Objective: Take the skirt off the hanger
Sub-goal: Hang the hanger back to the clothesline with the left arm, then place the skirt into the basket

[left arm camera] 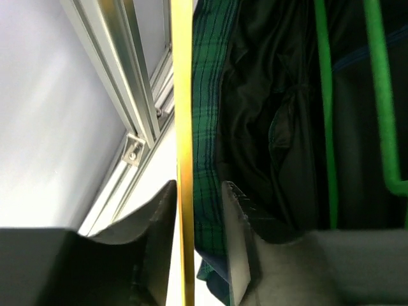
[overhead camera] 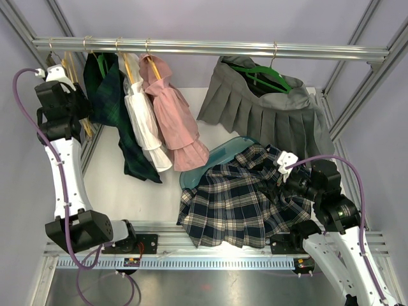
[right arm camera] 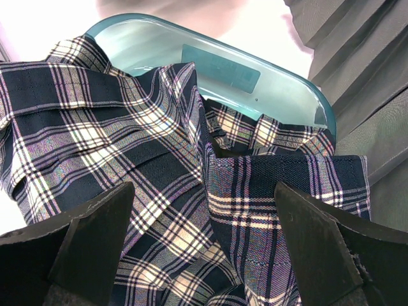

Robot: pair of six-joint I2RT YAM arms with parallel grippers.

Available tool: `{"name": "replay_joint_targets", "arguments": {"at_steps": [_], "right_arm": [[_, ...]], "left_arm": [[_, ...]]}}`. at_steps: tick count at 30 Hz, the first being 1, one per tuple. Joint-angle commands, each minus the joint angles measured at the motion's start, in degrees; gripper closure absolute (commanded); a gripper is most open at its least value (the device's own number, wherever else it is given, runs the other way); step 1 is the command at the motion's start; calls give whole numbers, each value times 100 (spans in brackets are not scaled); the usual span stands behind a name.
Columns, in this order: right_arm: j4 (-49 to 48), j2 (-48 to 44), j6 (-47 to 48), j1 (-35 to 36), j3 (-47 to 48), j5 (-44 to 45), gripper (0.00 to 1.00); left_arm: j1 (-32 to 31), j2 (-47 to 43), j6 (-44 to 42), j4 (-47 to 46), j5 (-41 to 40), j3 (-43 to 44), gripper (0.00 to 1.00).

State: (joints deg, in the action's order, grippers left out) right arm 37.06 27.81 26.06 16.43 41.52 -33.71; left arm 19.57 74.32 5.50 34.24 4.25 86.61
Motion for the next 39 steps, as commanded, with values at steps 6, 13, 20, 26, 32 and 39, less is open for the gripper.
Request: {"name": "replay_joint_targets", "arguments": {"at_steps": [6, 13, 20, 26, 32, 39], "right_arm": [[-234, 66, -22, -52, -3, -109, 1], [204, 242, 319, -52, 242, -460, 1], [1443, 1102, 1172, -52, 1523, -777, 1], [2138, 1867, 1453, -52, 2473, -330, 1], [3307, 2527, 2226, -52, 2880, -171, 1], [3115, 2949, 2298, -43, 2625, 365, 0]], "left_arm": [[29, -638, 223, -233, -372, 84, 20], [29, -1674, 628, -190, -610, -249, 1], [29, -2869, 1278, -93, 452, -1338, 1], [-129, -4065, 1753, -216, 1113, -2639, 1], [-305, -5040, 1525, 311, 1236, -3176, 1], [-296, -5683, 1358, 979, 1491, -3344, 1]]}}
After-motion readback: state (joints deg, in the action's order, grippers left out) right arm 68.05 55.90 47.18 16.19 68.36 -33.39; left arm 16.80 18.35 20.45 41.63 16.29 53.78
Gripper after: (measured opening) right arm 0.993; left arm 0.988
